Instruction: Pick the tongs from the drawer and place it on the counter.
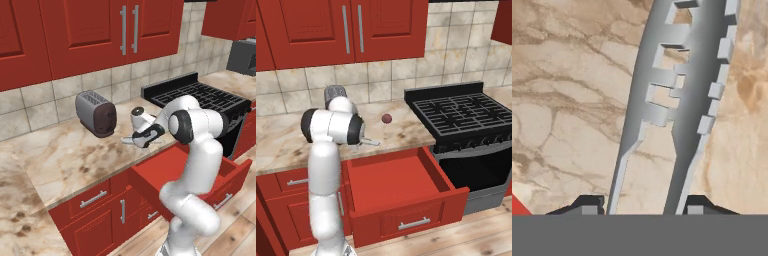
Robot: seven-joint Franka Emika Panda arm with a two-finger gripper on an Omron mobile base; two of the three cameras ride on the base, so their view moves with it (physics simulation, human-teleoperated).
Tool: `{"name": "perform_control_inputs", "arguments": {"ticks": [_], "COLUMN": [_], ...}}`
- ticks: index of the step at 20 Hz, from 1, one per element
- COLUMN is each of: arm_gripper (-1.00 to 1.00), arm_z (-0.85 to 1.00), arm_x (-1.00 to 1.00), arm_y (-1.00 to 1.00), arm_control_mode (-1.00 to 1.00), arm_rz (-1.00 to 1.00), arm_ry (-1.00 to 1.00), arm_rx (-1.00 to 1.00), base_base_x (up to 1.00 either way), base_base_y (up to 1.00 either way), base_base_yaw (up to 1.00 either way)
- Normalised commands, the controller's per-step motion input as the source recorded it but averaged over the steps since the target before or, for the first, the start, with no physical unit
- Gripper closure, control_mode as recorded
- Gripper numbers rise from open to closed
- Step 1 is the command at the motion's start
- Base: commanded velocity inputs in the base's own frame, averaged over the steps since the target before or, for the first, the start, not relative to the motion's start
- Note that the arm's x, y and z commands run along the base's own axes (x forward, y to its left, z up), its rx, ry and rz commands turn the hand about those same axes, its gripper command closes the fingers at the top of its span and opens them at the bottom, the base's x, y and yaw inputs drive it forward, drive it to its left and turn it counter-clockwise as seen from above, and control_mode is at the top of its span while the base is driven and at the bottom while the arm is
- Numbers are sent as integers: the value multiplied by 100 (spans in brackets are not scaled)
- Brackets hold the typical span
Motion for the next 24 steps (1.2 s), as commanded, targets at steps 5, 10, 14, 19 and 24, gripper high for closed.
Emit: {"name": "perform_control_inputs", "arguments": {"ticks": [5,10,14,19,24], "arm_gripper": [-100,-100,-100,-100,-100], "arm_z": [-9,-1,14,72,66], "arm_x": [40,32,25,20,6], "arm_y": [41,39,43,25,-2], "arm_control_mode": [-100,-100,-100,-100,-100], "arm_rz": [0,1,4,7,9], "arm_ry": [22,7,-4,-20,-19], "arm_rx": [-22,-7,0,10,12], "base_base_x": [0,0,0,0,0], "base_base_y": [0,0,0,0,0], "base_base_yaw": [0,0,0,0,0]}}
